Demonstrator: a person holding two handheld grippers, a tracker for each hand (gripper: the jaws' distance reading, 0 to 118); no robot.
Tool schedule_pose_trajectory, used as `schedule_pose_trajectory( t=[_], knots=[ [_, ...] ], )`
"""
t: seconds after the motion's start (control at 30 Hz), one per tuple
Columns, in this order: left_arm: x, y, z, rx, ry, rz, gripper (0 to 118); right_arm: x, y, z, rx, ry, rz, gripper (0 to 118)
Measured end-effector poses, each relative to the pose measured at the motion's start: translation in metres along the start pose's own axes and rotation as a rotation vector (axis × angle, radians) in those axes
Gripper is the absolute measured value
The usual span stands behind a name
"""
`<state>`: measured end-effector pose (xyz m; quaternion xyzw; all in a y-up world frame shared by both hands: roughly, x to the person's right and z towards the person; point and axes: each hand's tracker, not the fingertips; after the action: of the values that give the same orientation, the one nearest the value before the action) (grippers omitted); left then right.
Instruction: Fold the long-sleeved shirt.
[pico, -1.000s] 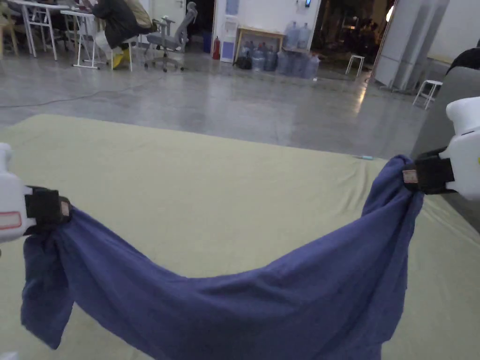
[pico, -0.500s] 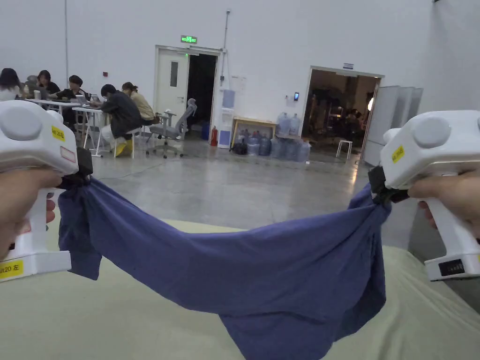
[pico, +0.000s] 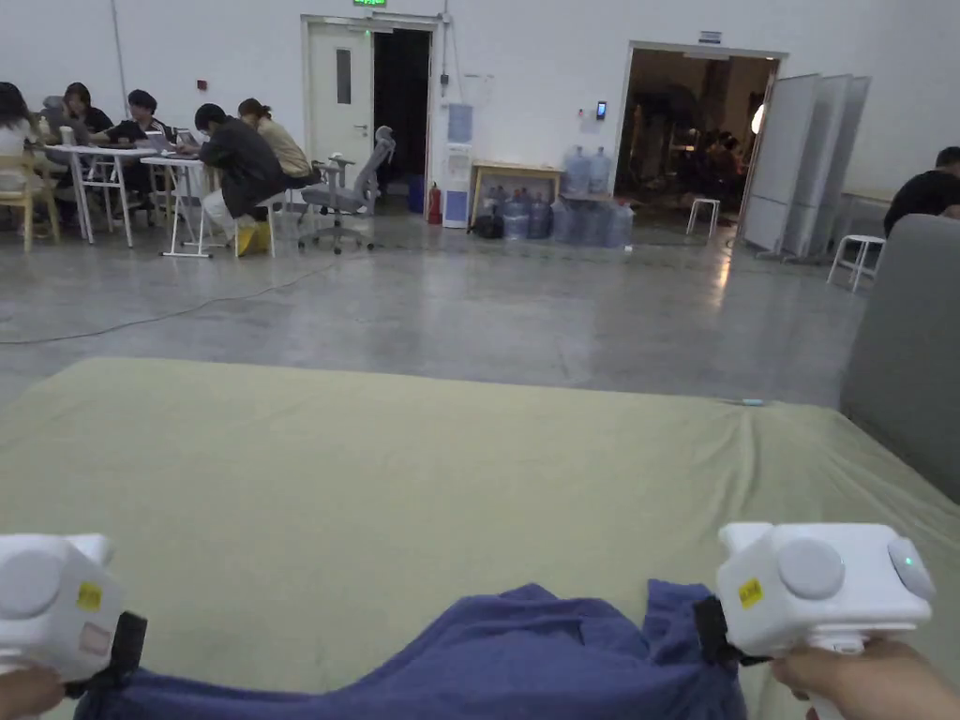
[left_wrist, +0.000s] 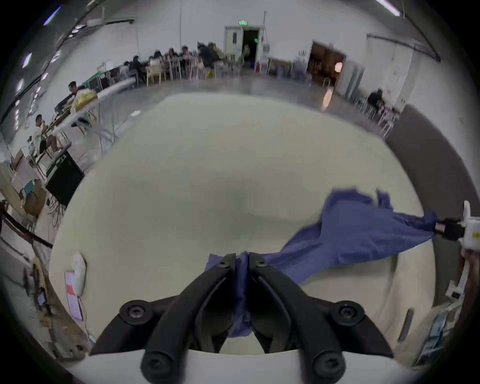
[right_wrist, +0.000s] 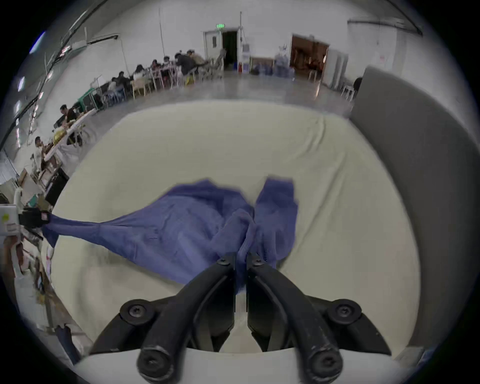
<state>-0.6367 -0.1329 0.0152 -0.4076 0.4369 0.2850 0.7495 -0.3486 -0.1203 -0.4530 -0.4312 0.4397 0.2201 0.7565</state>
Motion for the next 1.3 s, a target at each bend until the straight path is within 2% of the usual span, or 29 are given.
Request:
schedule_pose_trajectory(
  t=[0.13,0.3,0.43,0.5,0.6,0.7,0.83,0.87,0.9,1.0,1.07,1.1,1.13,1.17,1.2,1.23,1.3],
  knots=[
    [-0.029,-0.065,-0.010,-0.069,-0.027,0.010,1,0.011,-0.070,-0.007,-0.038,0.024,-0.006,3],
    [-0.052,-0.135,0.018,-0.095,-0.056,0.015,1,0.016,-0.142,0.022,-0.067,0.039,-0.012,3],
    [-0.076,-0.170,0.034,-0.106,-0.089,0.087,1,0.023,-0.181,0.037,-0.090,0.090,-0.060,3],
    [-0.078,-0.192,0.036,-0.119,-0.111,0.100,1,0.020,-0.201,0.045,-0.111,0.071,-0.077,3],
    [-0.083,-0.214,0.037,-0.122,-0.055,0.088,1,0.019,-0.226,0.039,-0.161,0.040,-0.078,3],
    [-0.084,-0.233,0.032,-0.171,-0.074,0.131,1,0.024,-0.244,0.024,-0.224,0.061,-0.152,3],
    [-0.080,-0.249,0.013,-0.195,-0.018,0.089,1,0.026,-0.257,0.003,-0.262,-0.002,-0.137,3],
    [-0.079,-0.253,0.007,-0.202,-0.013,0.090,1,0.028,-0.263,-0.007,-0.273,0.002,-0.151,3],
    [-0.087,-0.251,-0.001,-0.204,-0.020,0.099,1,0.031,-0.267,-0.012,-0.276,0.030,-0.204,3],
    [-0.080,-0.251,-0.003,-0.192,0.001,0.095,1,0.034,-0.267,-0.010,-0.259,0.036,-0.241,3],
    [-0.080,-0.248,-0.008,-0.196,0.020,0.075,1,0.038,-0.263,-0.007,-0.261,0.051,-0.264,9],
    [-0.076,-0.246,-0.004,-0.192,0.027,0.056,2,0.041,-0.261,-0.001,-0.251,0.049,-0.255,31],
    [-0.074,-0.245,0.006,-0.170,0.021,0.048,7,0.042,-0.259,0.008,-0.176,0.041,-0.248,55],
    [-0.073,-0.242,0.022,-0.093,-0.015,0.063,29,0.041,-0.258,0.023,-0.070,0.020,-0.238,83],
    [-0.072,-0.240,0.039,-0.019,-0.044,0.084,85,0.039,-0.260,0.046,0.052,-0.007,-0.239,102],
    [-0.071,-0.240,0.052,0.027,-0.071,0.090,117,0.040,-0.262,0.063,0.134,0.013,-0.233,102],
    [-0.065,-0.245,0.079,0.196,-0.081,0.114,115,0.036,-0.267,0.101,0.238,0.054,-0.229,103]
  ],
)
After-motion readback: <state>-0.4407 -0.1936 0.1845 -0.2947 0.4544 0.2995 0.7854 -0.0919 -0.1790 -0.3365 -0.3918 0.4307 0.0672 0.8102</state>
